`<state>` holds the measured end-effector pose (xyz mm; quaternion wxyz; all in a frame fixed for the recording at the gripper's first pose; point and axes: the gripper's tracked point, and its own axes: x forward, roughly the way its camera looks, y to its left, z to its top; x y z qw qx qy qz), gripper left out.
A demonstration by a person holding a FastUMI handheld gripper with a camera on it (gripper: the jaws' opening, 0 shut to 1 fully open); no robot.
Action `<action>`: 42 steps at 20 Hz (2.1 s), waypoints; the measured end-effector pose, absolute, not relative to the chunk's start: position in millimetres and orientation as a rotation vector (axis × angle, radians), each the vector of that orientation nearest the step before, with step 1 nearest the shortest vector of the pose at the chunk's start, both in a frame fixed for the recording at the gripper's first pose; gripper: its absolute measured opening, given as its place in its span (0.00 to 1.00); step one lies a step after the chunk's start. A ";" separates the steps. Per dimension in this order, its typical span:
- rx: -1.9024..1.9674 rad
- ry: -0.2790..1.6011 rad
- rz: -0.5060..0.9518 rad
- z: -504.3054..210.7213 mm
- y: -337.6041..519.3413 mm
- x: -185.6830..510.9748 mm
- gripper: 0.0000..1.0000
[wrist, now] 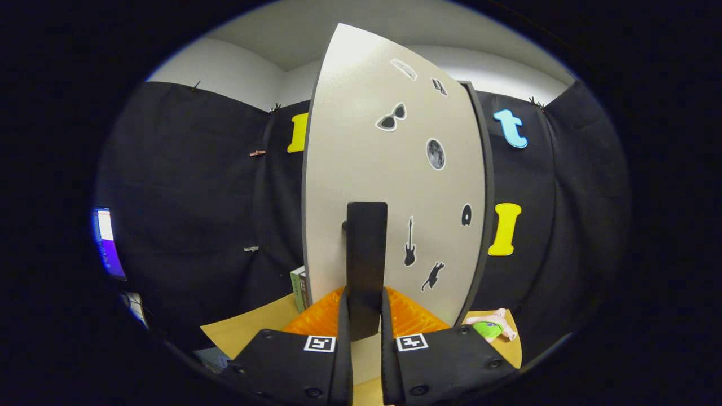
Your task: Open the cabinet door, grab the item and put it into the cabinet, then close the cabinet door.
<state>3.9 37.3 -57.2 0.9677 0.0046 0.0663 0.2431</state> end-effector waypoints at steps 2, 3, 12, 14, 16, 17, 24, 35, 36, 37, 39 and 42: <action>-0.013 0.130 0.470 -56.9 23.3 1.8 0.24; -0.021 0.129 0.458 -56.5 17.5 1.5 0.24; -0.003 0.122 0.335 -55.7 -25.8 -0.5 0.23; -0.004 0.116 0.308 -54.8 -33.4 2.7 0.23; 0.001 0.114 0.270 -55.6 -41.0 5.3 0.23; 0.004 0.113 0.257 -55.5 -44.3 3.9 0.22; 0.026 0.131 0.374 -59.2 -19.4 -26.7 0.20; 0.011 0.365 0.440 -124.3 32.6 -53.9 0.21; 0.018 0.394 0.423 -133.2 38.0 -54.4 0.23; 0.024 0.431 0.401 -142.3 40.9 -55.5 0.48; 0.018 0.486 0.331 -160.1 38.1 -61.9 0.53; 0.035 0.644 0.256 -196.7 43.6 -82.8 0.52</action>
